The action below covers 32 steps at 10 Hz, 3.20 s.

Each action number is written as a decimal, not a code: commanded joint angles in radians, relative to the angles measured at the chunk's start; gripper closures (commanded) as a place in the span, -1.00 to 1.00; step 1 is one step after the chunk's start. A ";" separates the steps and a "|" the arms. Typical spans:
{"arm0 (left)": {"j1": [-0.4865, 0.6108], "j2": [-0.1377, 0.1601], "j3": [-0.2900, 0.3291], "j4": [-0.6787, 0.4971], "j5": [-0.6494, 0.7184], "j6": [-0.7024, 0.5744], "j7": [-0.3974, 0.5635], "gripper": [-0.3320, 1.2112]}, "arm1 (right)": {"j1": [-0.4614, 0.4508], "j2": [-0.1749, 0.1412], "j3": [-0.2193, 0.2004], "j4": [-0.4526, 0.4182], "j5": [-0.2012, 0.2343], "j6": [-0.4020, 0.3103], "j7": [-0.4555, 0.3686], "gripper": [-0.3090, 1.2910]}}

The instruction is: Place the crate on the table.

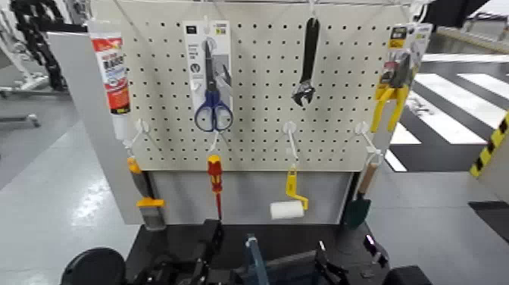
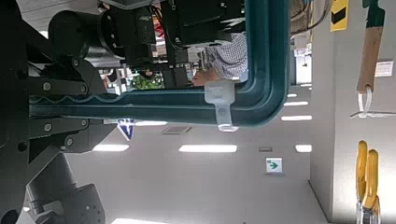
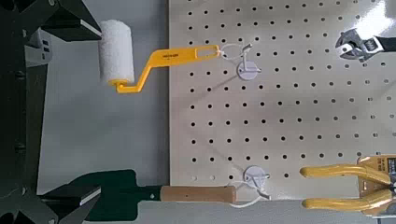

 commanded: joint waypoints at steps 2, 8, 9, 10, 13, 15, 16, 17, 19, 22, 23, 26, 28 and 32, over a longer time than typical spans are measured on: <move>0.000 0.002 0.006 0.004 -0.002 -0.008 0.000 0.98 | 0.000 0.000 0.001 0.002 -0.002 -0.004 0.000 -0.43; -0.064 0.031 0.012 0.050 -0.084 -0.008 -0.051 0.98 | 0.000 0.003 0.003 0.005 -0.004 -0.011 -0.002 -0.43; -0.091 0.038 -0.009 0.064 -0.104 -0.009 -0.077 0.98 | 0.000 0.003 0.004 0.006 -0.005 -0.014 -0.002 -0.43; -0.112 0.044 -0.026 0.077 -0.137 -0.015 -0.121 0.98 | 0.000 0.003 0.006 0.006 -0.005 -0.014 -0.002 -0.43; -0.175 0.063 -0.068 0.123 -0.232 -0.037 -0.233 0.98 | 0.000 0.006 0.007 0.010 -0.009 -0.022 -0.002 -0.43; -0.210 0.063 -0.110 0.168 -0.293 -0.061 -0.322 0.98 | 0.001 0.008 0.009 0.010 -0.009 -0.022 -0.003 -0.43; -0.229 0.055 -0.133 0.183 -0.325 -0.074 -0.365 0.98 | 0.001 0.008 0.009 0.010 -0.009 -0.024 -0.003 -0.43; -0.239 0.049 -0.153 0.194 -0.335 -0.089 -0.400 0.98 | 0.001 0.008 0.009 0.010 -0.010 -0.025 -0.003 -0.43; -0.255 0.043 -0.190 0.229 -0.335 -0.110 -0.434 0.98 | 0.001 0.008 0.010 0.013 -0.010 -0.028 -0.003 -0.43; -0.264 0.040 -0.215 0.268 -0.336 -0.130 -0.466 0.97 | 0.000 0.009 0.013 0.019 -0.013 -0.034 -0.003 -0.43; -0.267 0.038 -0.218 0.278 -0.335 -0.133 -0.469 0.97 | 0.000 0.009 0.015 0.020 -0.016 -0.037 -0.003 -0.43; -0.282 0.037 -0.238 0.309 -0.336 -0.141 -0.489 0.97 | -0.004 0.009 0.018 0.023 -0.018 -0.040 -0.003 -0.43; -0.299 0.037 -0.245 0.330 -0.353 -0.143 -0.509 0.97 | -0.005 0.008 0.019 0.025 -0.019 -0.042 -0.003 -0.43; -0.342 0.037 -0.287 0.378 -0.388 -0.160 -0.564 0.97 | -0.010 0.008 0.024 0.029 -0.021 -0.045 -0.003 -0.43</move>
